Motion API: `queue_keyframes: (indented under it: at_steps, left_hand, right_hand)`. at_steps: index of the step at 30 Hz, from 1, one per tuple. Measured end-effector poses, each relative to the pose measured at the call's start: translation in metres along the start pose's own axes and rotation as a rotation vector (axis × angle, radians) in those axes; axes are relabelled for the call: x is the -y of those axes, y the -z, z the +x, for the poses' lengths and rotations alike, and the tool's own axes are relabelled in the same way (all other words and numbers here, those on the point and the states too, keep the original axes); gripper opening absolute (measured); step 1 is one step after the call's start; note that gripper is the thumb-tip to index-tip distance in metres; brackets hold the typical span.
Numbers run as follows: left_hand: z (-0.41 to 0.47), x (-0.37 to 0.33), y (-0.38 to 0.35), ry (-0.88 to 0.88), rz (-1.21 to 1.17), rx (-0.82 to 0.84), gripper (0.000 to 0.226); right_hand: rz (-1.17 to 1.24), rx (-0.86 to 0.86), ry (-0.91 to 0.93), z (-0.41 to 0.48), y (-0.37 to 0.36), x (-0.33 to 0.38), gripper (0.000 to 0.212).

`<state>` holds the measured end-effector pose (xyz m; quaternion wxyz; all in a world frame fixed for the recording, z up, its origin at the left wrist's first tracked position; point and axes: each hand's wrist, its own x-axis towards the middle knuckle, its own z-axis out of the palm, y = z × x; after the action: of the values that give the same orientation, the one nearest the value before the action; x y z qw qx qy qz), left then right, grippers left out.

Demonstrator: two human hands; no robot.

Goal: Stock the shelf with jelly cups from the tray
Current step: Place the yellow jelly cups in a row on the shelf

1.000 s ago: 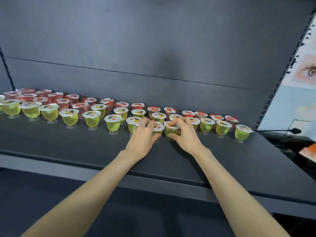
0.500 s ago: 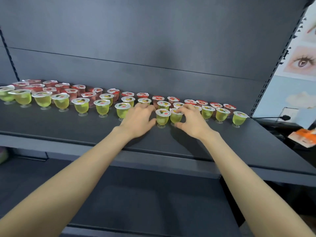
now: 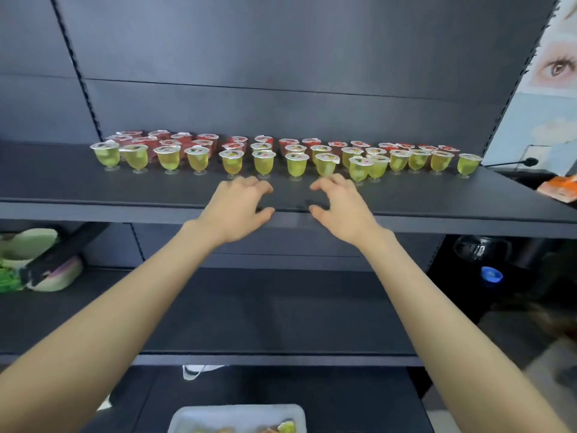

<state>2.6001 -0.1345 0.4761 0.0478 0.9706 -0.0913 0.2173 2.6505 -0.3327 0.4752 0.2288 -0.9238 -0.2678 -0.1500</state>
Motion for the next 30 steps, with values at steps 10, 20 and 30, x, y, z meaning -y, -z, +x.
queue_keyframes:
  at_steps: [10, 20, 30]
  left_hand:
    - [-0.156, 0.076, -0.077, 0.014, -0.064, -0.005, 0.042]
    - [-0.303, 0.099, -0.245, 0.370, -0.234, 0.358, 0.048]
    - [-0.449, 0.096, -0.434, 0.694, -0.418, 0.700, 0.050]
  right_hand:
    - [0.064, 0.110, -0.067, -0.091, -0.136, 0.068, 0.044]
    - [0.113, 0.603, -0.265, -0.198, -0.339, 0.044, 0.050]
    - [0.196, 0.887, -0.450, -0.309, -0.541, -0.019, 0.045]
